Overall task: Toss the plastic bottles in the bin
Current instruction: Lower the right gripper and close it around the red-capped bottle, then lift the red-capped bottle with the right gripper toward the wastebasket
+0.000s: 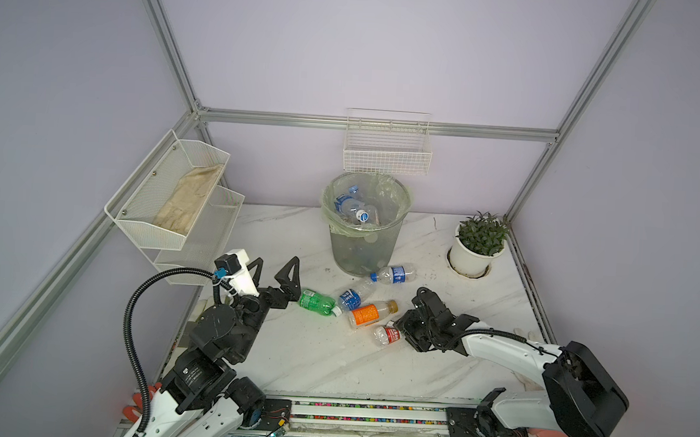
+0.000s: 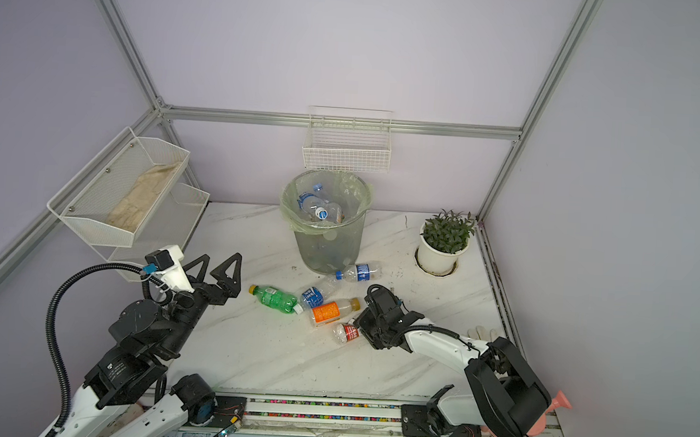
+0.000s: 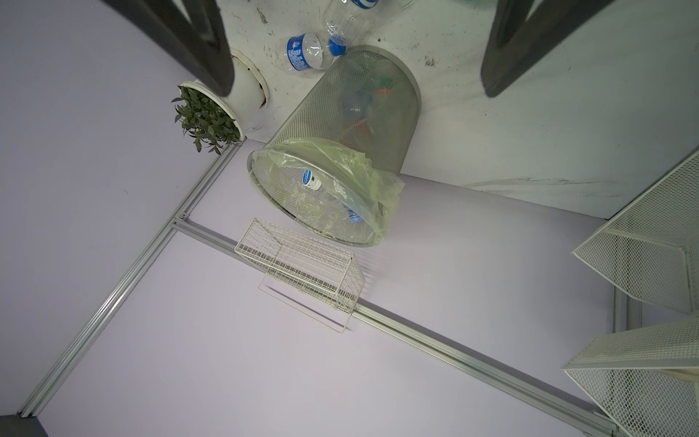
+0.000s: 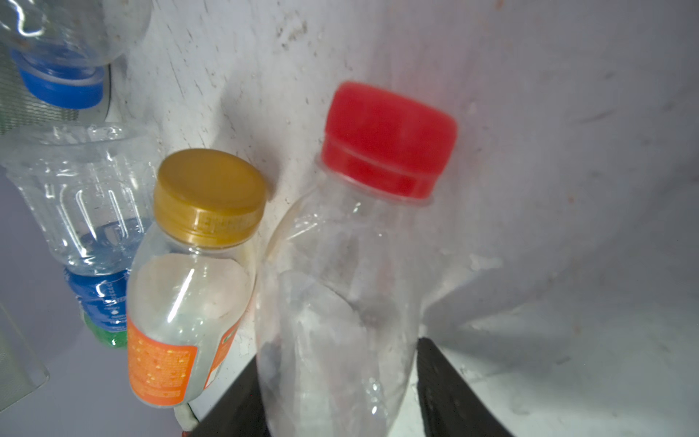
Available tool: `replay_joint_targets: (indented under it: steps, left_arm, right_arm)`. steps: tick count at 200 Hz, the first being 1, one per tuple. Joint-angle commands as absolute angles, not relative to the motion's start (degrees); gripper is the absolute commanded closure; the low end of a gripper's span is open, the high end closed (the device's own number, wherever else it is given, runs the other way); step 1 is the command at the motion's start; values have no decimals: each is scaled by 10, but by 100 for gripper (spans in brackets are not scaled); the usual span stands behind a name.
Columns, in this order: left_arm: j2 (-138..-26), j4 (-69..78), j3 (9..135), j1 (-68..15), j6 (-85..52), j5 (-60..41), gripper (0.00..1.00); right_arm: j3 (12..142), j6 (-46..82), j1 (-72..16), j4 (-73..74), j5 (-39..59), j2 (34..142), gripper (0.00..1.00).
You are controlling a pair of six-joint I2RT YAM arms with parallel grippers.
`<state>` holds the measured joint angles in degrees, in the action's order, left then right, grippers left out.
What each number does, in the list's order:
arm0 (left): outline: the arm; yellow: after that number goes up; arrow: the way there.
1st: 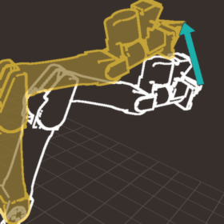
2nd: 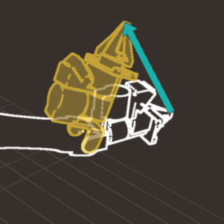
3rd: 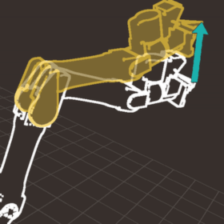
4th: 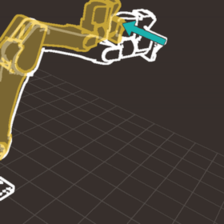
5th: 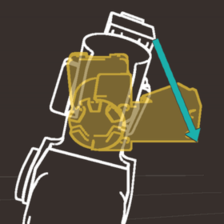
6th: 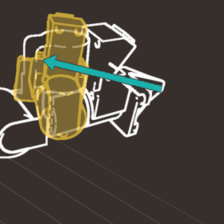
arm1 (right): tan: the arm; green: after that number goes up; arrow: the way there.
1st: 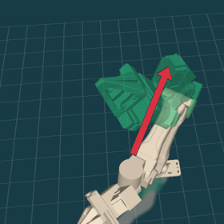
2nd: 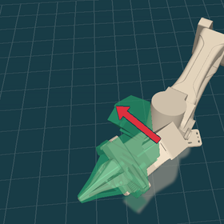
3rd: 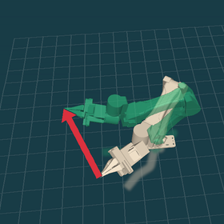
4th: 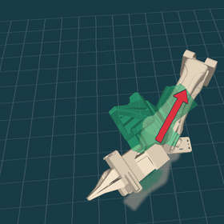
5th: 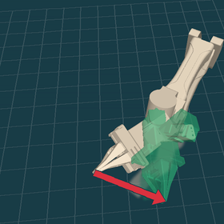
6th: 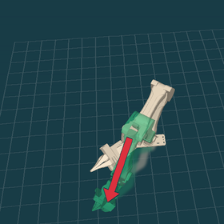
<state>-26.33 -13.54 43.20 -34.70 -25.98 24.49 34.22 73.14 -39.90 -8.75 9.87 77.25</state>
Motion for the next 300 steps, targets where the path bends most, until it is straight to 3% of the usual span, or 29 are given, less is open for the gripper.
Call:
replay_joint_targets:
  steps: [1,27,48,146,155,162,267,300]
  left_arm:
    - [-258,-133,411,-349,-259,251,0]
    - [-258,-133,411,-349,-258,254,0]
    - [-258,-132,411,-349,-258,254,0]
    - [-261,-132,415,-348,-251,254,0]
    - [-261,-133,415,-350,-251,254,0]
    - [-261,-133,415,-349,-251,255,0]
    - [-257,-137,409,-349,-260,253,0]
    - [-261,-136,409,-349,-264,249,0]
  right_arm:
    - [337,752,-402,-80,89,765,53]
    - [335,756,-402,-87,80,754,78]
    - [336,757,-402,-93,75,747,89]
    - [373,733,-402,-130,45,728,90]
    - [380,726,-401,-139,37,722,92]
    - [384,716,-402,-138,35,717,100]
    - [438,601,-403,-169,-26,615,100]
    - [427,554,-404,-68,32,583,100]
